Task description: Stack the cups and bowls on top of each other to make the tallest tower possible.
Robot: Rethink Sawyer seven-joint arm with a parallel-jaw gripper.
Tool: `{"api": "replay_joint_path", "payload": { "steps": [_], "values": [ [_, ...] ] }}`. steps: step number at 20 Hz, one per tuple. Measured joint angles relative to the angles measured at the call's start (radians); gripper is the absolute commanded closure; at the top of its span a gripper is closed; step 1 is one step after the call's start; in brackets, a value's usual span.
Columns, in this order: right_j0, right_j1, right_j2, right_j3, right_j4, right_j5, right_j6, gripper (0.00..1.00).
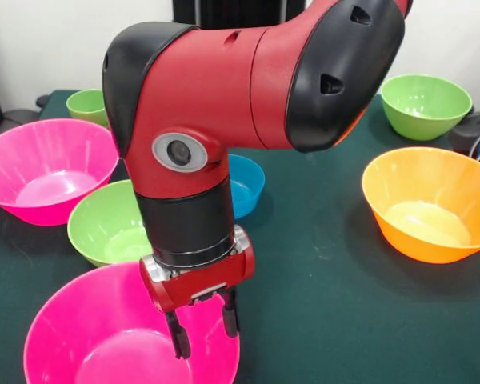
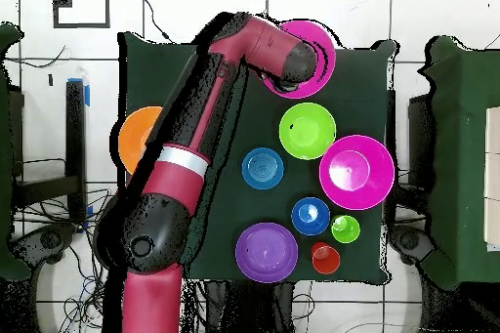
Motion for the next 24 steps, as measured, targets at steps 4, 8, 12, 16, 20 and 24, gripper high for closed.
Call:
{"api": "replay_joint_path", "payload": {
  "steps": [4, 8, 12, 16, 20, 24],
  "values": [
    [0.002, -0.001, -0.001, 0.005, 0.000, 0.000, 0.000, 0.00],
    [0.008, -0.009, -0.001, 0.030, -0.001, -0.010, 0.000, 0.00],
    [0.013, -0.008, 0.000, 0.037, -0.001, -0.012, 0.000, 0.00],
    [0.021, -0.008, 0.001, 0.040, 0.000, -0.012, 0.000, 0.00],
    [0.033, -0.007, 0.005, 0.051, 0.000, -0.012, 0.000, 0.00],
    [0.041, -0.004, 0.009, 0.055, 0.000, -0.012, 0.000, 0.00]
  ]
}}
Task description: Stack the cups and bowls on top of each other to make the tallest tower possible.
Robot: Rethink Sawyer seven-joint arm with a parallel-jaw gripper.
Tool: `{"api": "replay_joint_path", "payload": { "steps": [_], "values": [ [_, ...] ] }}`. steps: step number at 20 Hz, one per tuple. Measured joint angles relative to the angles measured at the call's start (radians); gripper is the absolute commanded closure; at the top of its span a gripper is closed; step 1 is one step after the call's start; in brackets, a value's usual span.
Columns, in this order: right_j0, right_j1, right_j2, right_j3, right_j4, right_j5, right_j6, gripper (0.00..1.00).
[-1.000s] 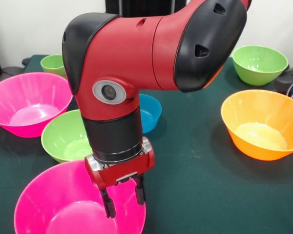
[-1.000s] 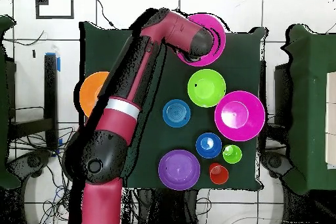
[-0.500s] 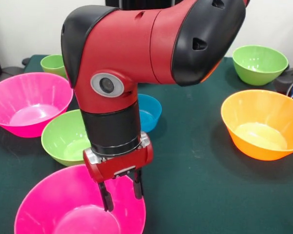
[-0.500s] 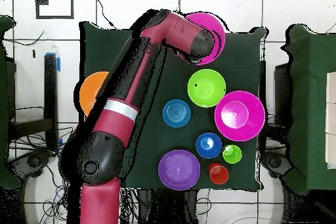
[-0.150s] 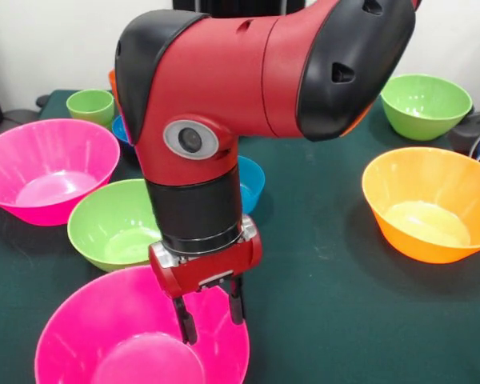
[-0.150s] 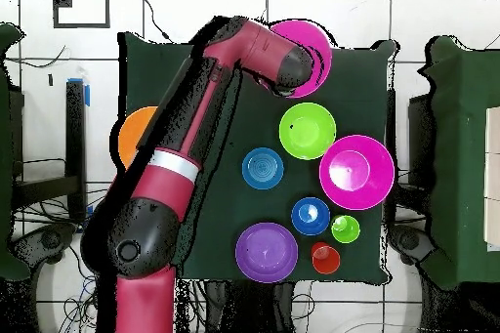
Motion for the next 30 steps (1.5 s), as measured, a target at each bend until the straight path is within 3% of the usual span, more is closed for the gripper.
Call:
{"api": "replay_joint_path", "payload": {
  "steps": [20, 30],
  "values": [
    [0.051, 0.028, 0.036, 0.034, 0.000, 0.000, 0.000, 0.00],
    [0.090, 0.016, 0.053, 0.117, 0.000, -0.013, 0.000, 0.00]
  ]
}}
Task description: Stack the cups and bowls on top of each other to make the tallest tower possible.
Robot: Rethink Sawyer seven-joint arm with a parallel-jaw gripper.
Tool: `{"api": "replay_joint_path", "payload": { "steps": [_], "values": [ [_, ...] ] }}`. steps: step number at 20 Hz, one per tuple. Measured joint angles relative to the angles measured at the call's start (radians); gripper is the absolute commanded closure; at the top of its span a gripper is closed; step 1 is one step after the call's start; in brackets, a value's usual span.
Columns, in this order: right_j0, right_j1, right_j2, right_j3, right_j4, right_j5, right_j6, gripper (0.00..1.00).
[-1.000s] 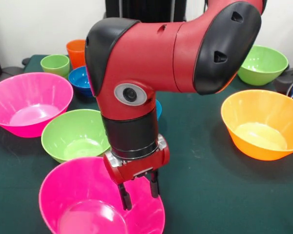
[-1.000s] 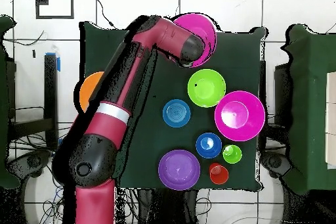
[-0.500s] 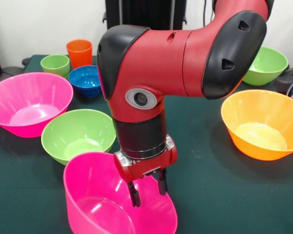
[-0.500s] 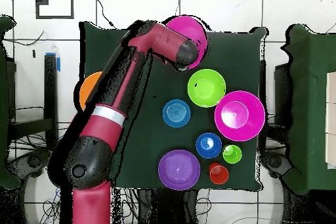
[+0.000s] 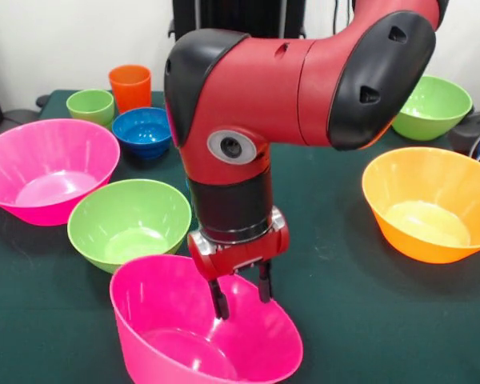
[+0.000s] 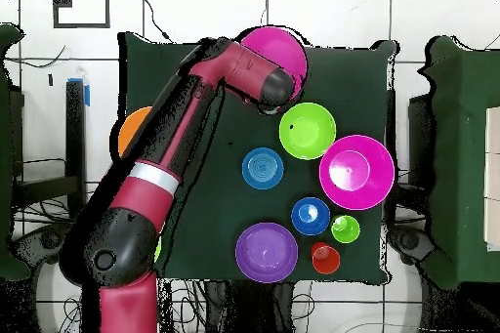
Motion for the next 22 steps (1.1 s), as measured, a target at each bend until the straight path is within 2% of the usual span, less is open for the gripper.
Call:
{"api": "replay_joint_path", "payload": {
  "steps": [13, 22],
  "values": [
    [0.063, -0.068, 0.002, 0.128, 0.000, -0.069, 0.000, 0.00],
    [0.074, -0.085, 0.002, 0.140, 0.000, -0.099, 0.000, 0.00]
  ]
}}
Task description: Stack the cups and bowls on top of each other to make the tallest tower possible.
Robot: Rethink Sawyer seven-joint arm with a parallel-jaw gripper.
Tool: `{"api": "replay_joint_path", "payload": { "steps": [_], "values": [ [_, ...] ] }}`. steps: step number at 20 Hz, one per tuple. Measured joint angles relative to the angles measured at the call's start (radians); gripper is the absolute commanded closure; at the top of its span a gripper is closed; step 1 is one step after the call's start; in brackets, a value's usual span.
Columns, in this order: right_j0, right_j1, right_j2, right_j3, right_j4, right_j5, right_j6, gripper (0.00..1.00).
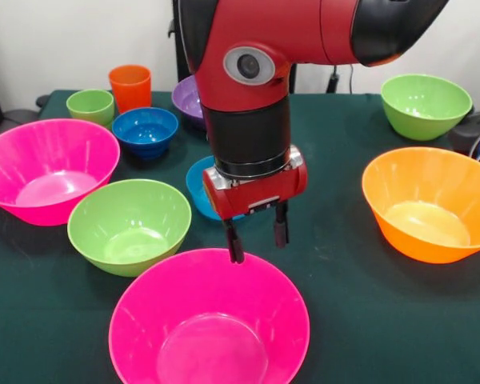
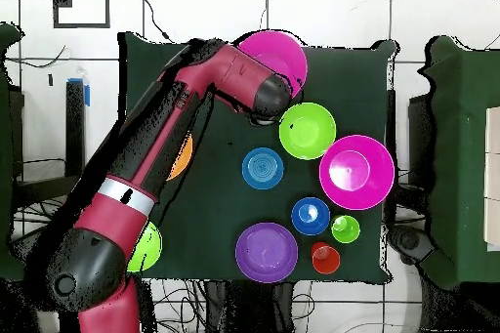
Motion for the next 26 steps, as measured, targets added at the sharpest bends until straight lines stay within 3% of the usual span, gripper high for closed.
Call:
{"api": "replay_joint_path", "payload": {
  "steps": [26],
  "values": [
    [-0.040, 0.029, 0.005, -0.041, 0.000, 0.000, 0.000, 0.00]
  ]
}}
